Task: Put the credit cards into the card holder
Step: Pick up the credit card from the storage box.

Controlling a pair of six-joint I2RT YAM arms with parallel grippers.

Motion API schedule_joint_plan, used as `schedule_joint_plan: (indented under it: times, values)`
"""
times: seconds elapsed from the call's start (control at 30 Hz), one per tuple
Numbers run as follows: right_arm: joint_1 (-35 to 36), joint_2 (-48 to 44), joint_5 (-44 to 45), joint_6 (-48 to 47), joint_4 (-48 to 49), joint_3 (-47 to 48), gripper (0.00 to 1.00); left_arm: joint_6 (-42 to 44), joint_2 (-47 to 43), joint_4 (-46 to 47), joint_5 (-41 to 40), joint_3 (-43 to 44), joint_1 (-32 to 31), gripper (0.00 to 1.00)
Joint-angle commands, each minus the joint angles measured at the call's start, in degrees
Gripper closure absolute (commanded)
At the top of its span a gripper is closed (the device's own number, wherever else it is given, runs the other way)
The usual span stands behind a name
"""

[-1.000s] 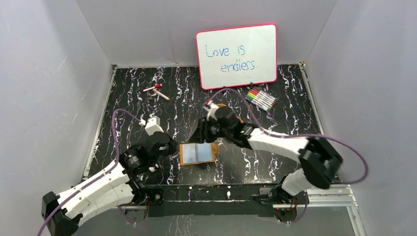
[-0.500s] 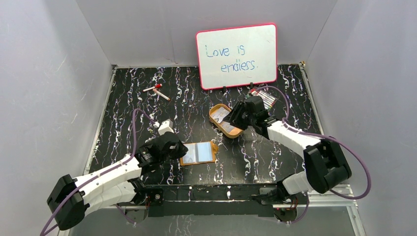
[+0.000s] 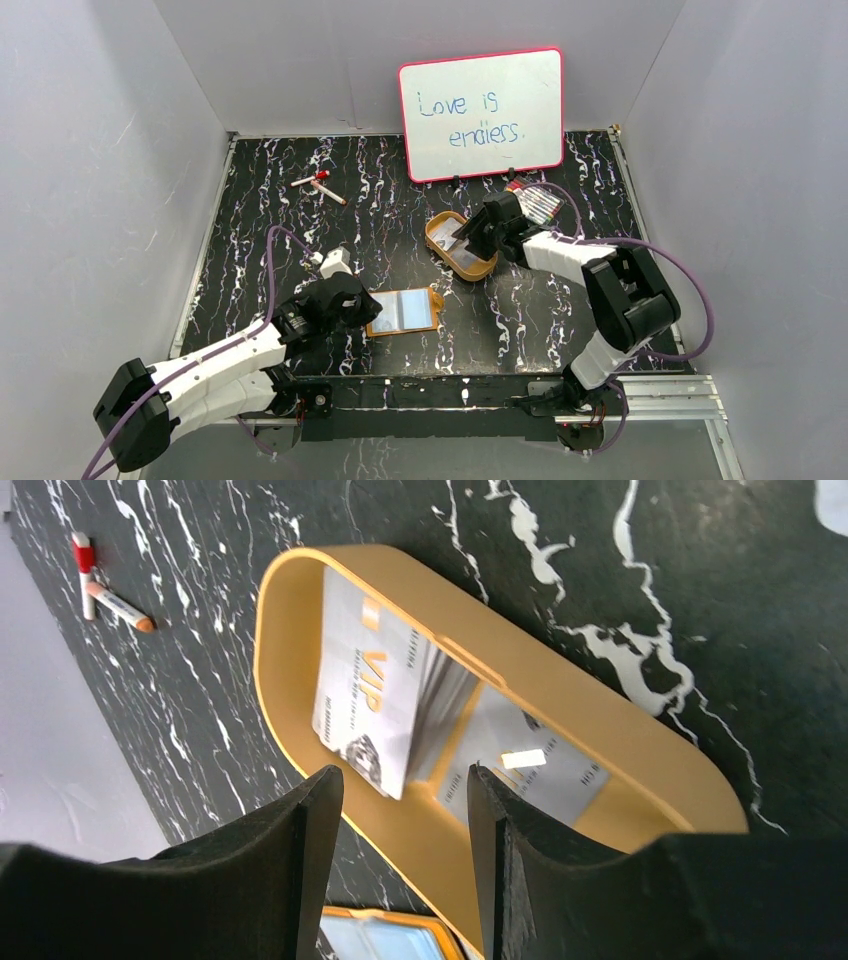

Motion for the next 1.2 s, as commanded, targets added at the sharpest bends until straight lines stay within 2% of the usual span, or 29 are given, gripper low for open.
schedule_joint_plan:
  times: [0.0, 0.4, 0.6, 0.77, 1.17]
  values:
    - [0.1, 2.1, 1.8, 2.4, 5.0, 3.9, 0.43, -0.3, -1.6, 0.7, 0.5, -0.7, 0.2, 1.0]
    - [0.2, 7.8, 1.5, 4.1, 3.2, 6.8, 0.47, -0.3, -2.3, 0.1, 0.1, -1.0, 0.2, 1.0]
    - [0.3, 9.5, 0.4, 3.3, 2.9, 7.2, 0.53, 0.0, -1.6, 0.2, 0.2, -0.7, 0.2, 1.0]
    - [0.3, 8.1, 0.6, 3.3, 3.8, 5.0, 0.59, 0.4, -1.4, 0.4, 0.1, -0.4, 0.2, 1.0]
    - [0.3, 4.5, 0.6, 2.5, 4.9, 1.3, 0.64, 0.6, 0.4, 1.4, 0.6, 0.0, 0.2, 1.0]
